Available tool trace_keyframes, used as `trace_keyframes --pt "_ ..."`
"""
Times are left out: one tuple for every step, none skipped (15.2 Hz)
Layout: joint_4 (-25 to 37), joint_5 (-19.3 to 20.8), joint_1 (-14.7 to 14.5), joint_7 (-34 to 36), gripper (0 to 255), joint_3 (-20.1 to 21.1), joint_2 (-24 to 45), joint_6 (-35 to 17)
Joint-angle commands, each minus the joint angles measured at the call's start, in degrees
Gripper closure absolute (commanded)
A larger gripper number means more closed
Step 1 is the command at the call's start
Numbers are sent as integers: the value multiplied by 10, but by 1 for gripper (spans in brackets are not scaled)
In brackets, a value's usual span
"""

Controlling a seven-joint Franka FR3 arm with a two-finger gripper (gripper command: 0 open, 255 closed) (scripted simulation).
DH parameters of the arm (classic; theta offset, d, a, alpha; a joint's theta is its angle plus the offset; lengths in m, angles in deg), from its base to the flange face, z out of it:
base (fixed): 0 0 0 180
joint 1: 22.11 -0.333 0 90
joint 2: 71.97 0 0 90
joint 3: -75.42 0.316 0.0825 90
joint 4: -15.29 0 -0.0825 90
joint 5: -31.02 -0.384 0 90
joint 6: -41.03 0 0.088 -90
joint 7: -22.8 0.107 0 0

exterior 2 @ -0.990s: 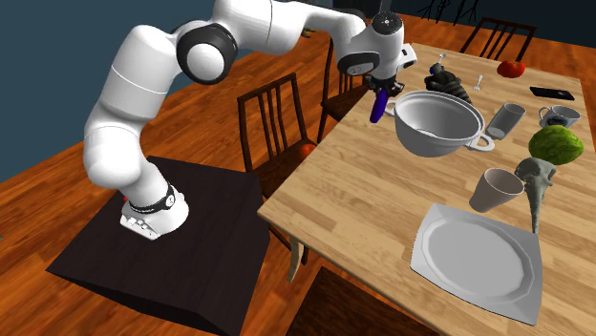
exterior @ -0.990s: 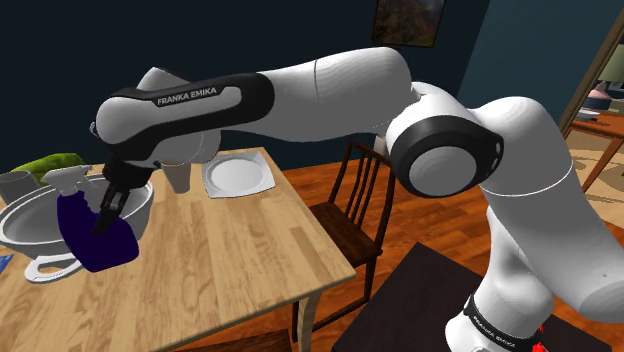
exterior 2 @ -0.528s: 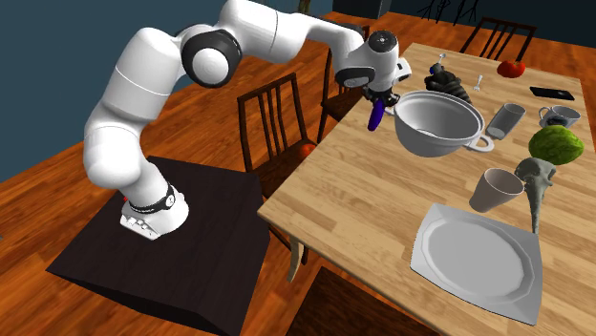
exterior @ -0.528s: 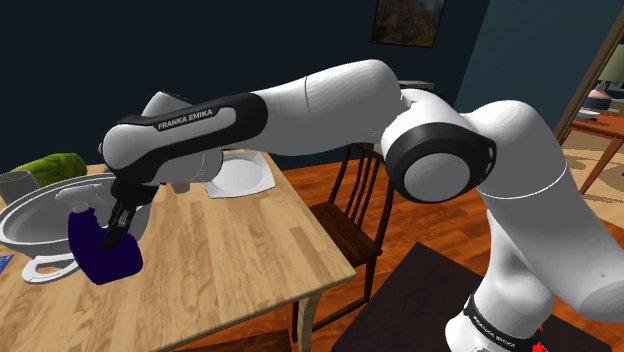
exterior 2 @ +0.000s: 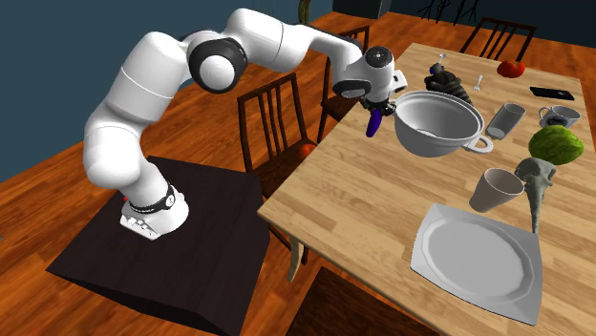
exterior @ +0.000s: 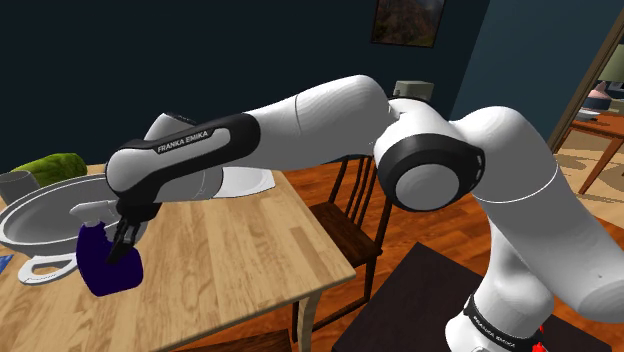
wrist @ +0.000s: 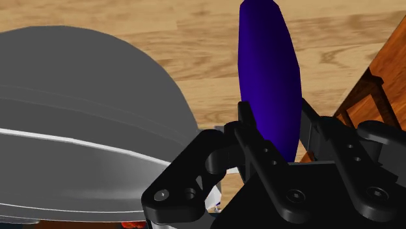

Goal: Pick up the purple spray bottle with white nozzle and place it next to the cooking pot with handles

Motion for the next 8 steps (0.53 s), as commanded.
trace_keyframes --pt "-2 -2 1 -3 255 1 1 -3" --pt "-2 -2 1 -3 255 1 1 -3" --pt "-2 -2 1 -3 255 1 1 -3" --pt "-2 -2 1 -3 255 1 1 -3" --pt "-2 -2 1 -3 255 1 1 -3" --pt "-2 -2 1 -3 255 1 1 -3" --pt "-2 -2 1 -3 0 1 1 -3" --pt "-2 -2 1 -3 0 1 1 -3"
